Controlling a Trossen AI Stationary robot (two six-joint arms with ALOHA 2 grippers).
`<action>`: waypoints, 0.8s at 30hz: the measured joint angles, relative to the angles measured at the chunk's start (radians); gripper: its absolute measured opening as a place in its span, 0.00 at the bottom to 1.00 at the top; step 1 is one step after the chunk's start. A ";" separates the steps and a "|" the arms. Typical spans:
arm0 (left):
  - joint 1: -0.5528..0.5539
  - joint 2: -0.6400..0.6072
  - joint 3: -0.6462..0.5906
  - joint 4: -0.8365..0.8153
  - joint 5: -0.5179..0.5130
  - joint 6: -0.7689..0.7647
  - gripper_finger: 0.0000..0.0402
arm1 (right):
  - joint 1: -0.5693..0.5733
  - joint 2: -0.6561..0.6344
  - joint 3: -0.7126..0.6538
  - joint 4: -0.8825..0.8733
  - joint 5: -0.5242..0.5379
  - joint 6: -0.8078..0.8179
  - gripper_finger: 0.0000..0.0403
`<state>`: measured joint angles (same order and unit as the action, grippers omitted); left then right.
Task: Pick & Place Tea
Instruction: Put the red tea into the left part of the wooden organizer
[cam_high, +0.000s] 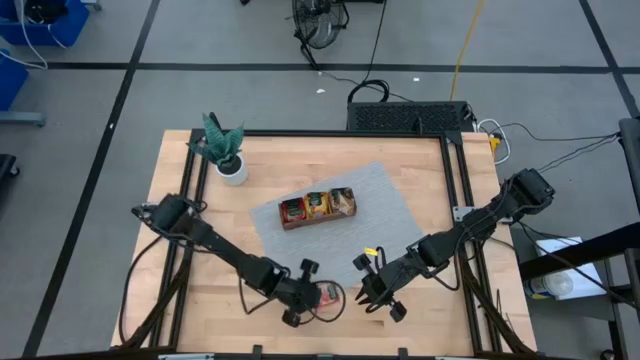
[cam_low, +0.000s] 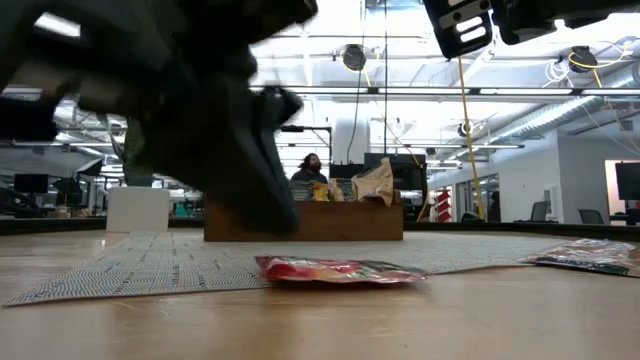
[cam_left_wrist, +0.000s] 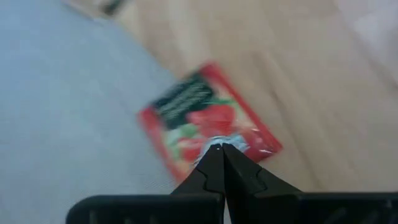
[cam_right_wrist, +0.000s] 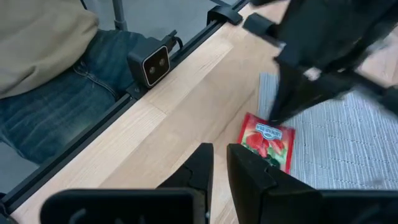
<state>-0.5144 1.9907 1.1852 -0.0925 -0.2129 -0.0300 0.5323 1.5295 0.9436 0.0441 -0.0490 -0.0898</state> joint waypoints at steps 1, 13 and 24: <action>-0.006 -0.021 0.000 -0.022 -0.034 -0.003 0.00 | 0.000 0.000 0.000 -0.001 0.000 0.000 0.08; -0.013 -0.122 0.000 -0.017 -0.050 -0.156 0.06 | 0.000 0.000 0.000 -0.005 0.000 0.000 0.08; 0.048 -0.005 0.002 0.075 0.088 -0.127 0.01 | 0.000 0.000 0.000 -0.001 0.000 0.003 0.08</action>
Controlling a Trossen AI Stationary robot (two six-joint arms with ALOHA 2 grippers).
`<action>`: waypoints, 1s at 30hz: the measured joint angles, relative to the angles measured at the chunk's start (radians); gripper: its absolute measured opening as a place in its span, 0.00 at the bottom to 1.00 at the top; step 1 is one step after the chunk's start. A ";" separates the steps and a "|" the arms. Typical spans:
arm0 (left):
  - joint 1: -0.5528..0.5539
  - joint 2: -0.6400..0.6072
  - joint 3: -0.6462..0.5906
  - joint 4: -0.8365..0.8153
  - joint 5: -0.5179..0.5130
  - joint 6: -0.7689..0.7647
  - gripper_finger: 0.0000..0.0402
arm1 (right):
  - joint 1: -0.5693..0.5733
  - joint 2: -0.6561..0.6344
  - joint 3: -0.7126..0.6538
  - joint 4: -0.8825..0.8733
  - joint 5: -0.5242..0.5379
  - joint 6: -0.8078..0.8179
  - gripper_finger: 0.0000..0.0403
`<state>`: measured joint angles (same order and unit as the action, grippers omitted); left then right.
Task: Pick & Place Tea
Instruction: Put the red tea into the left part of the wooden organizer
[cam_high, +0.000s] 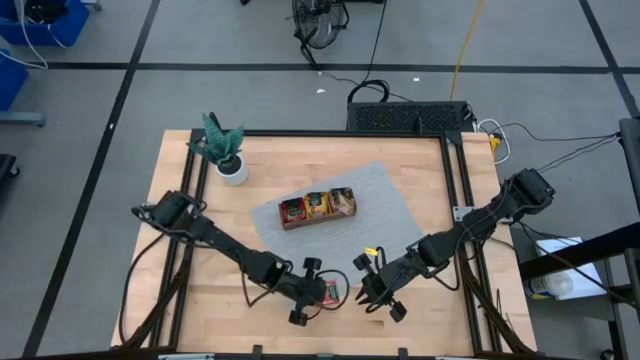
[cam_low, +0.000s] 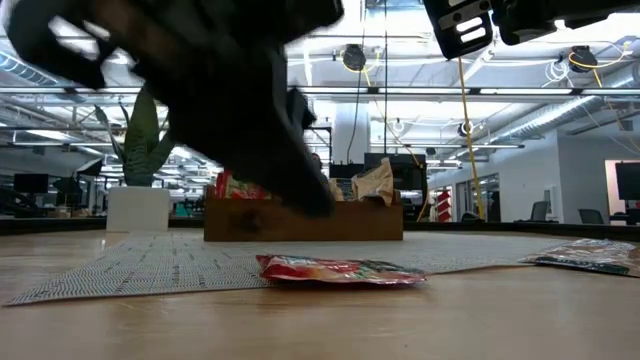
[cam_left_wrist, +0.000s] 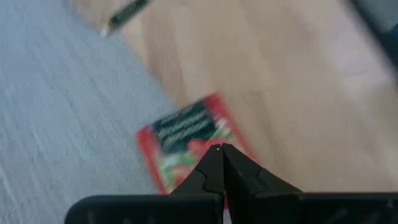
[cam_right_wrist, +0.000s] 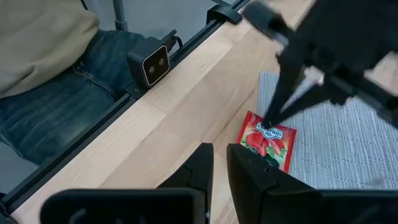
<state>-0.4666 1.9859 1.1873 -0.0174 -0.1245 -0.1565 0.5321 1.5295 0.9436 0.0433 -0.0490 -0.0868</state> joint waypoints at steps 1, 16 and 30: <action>0.007 0.006 -0.001 -0.007 0.002 -0.003 0.01 | 0.000 0.000 0.000 0.001 0.000 0.000 0.08; 0.063 0.029 0.000 -0.126 -0.023 -0.116 0.00 | 0.000 0.000 0.000 -0.007 0.000 0.001 0.08; 0.062 -0.051 -0.003 -0.369 -0.225 -0.245 0.01 | 0.000 0.000 -0.002 -0.004 0.001 0.008 0.08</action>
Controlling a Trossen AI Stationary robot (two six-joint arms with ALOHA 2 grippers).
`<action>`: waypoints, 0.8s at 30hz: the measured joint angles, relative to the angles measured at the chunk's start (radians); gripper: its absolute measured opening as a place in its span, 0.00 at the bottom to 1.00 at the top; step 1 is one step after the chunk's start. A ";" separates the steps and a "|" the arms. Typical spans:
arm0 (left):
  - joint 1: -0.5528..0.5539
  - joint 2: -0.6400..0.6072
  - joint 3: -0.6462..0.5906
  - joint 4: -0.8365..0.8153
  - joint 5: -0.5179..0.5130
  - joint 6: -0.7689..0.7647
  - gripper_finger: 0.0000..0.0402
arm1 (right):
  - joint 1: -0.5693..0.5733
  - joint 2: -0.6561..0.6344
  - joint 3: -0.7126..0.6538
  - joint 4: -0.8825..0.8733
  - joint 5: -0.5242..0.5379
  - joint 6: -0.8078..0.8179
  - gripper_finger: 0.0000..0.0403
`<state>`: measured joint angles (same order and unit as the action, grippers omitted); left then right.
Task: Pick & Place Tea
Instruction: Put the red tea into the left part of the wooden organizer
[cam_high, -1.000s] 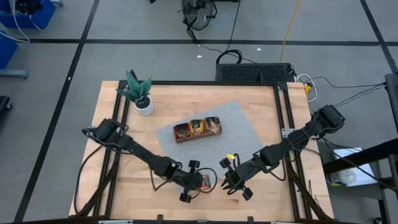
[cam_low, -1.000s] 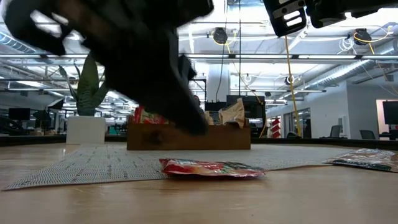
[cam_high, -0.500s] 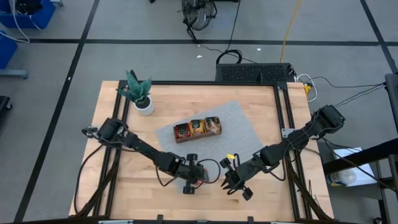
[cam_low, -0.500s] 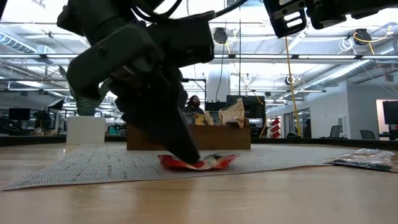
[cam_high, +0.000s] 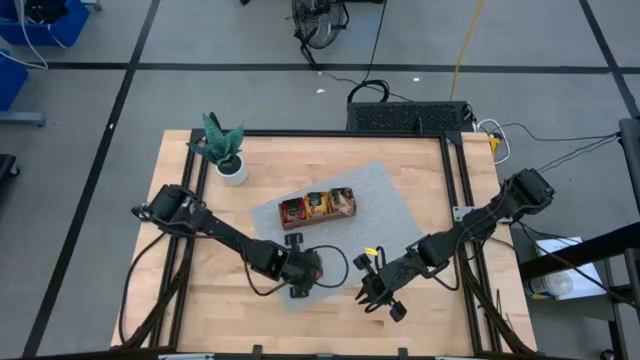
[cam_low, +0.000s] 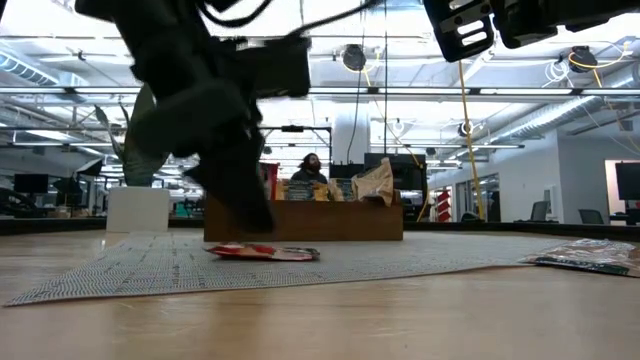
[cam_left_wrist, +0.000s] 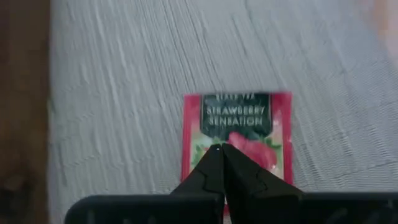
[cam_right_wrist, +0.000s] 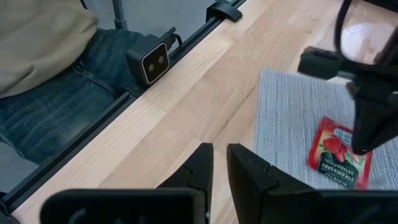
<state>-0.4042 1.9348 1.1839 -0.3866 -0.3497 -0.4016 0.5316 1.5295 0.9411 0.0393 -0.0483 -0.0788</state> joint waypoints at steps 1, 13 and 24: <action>0.000 -0.011 0.000 0.003 0.000 0.007 0.01 | 0.000 0.000 -0.003 0.005 0.000 0.000 0.08; -0.005 -0.040 0.002 -0.061 0.118 0.098 0.35 | -0.002 0.000 -0.045 0.036 0.052 0.015 0.08; 0.074 -0.038 0.002 -0.112 0.251 0.115 0.76 | -0.002 0.000 -0.054 0.067 0.048 0.012 0.08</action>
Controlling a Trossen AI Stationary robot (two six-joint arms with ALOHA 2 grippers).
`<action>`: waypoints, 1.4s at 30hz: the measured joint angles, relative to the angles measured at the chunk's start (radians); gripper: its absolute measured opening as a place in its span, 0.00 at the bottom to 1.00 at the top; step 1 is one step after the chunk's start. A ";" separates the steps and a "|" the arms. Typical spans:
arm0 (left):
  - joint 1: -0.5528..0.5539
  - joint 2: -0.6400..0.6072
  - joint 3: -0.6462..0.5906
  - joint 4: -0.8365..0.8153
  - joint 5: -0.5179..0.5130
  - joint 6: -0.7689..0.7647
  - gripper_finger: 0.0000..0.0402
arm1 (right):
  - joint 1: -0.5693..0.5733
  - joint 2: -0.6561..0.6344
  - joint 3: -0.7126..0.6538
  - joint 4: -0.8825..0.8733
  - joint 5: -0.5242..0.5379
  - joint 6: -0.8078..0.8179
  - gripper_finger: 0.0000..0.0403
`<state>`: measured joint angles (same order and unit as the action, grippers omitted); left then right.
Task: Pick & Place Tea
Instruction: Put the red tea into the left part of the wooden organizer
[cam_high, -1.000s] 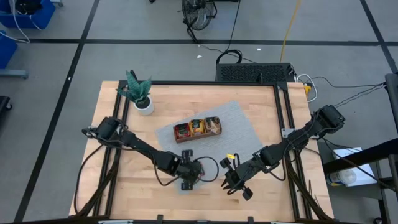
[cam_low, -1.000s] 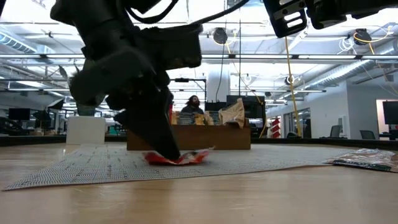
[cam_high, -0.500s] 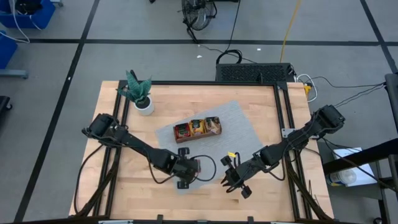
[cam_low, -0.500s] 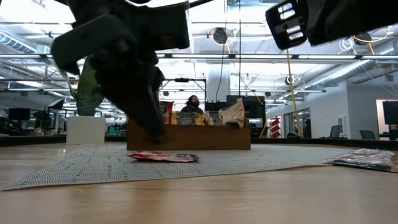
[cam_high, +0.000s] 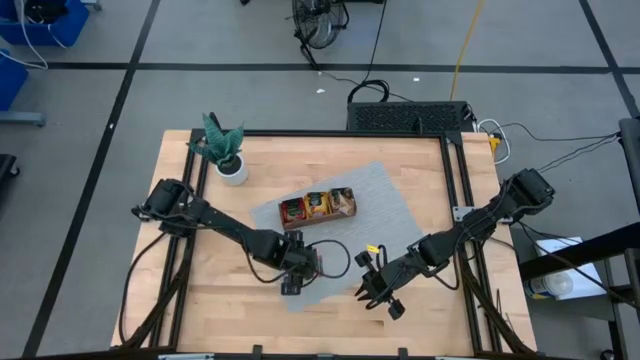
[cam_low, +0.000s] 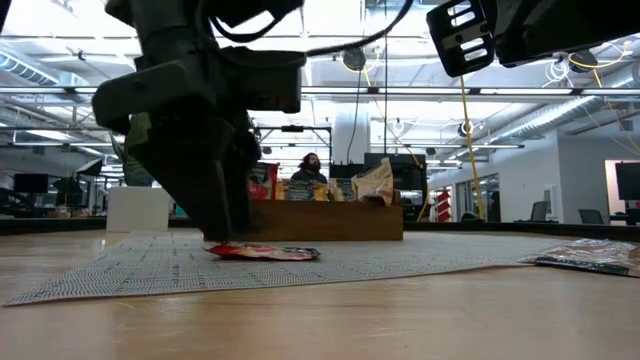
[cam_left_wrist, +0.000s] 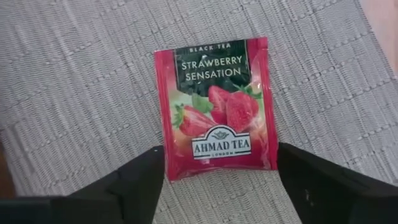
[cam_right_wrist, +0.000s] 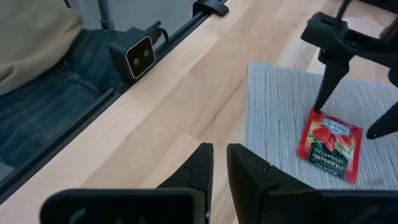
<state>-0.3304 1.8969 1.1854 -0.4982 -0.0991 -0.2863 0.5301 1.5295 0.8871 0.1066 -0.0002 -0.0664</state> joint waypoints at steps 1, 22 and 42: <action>0.008 0.000 0.000 0.000 0.020 0.012 0.77 | 0.000 0.000 0.000 0.000 0.000 0.000 0.08; 0.080 -0.003 -0.106 0.173 0.090 0.049 0.58 | 0.000 0.000 0.000 -0.003 0.001 -0.005 0.08; 0.059 -0.090 -0.111 0.139 -0.013 0.085 0.03 | 0.000 0.000 0.000 -0.003 0.023 -0.005 0.08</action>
<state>-0.2716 1.8069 1.0746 -0.3591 -0.1116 -0.2018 0.5301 1.5295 0.8871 0.1032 0.0230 -0.0719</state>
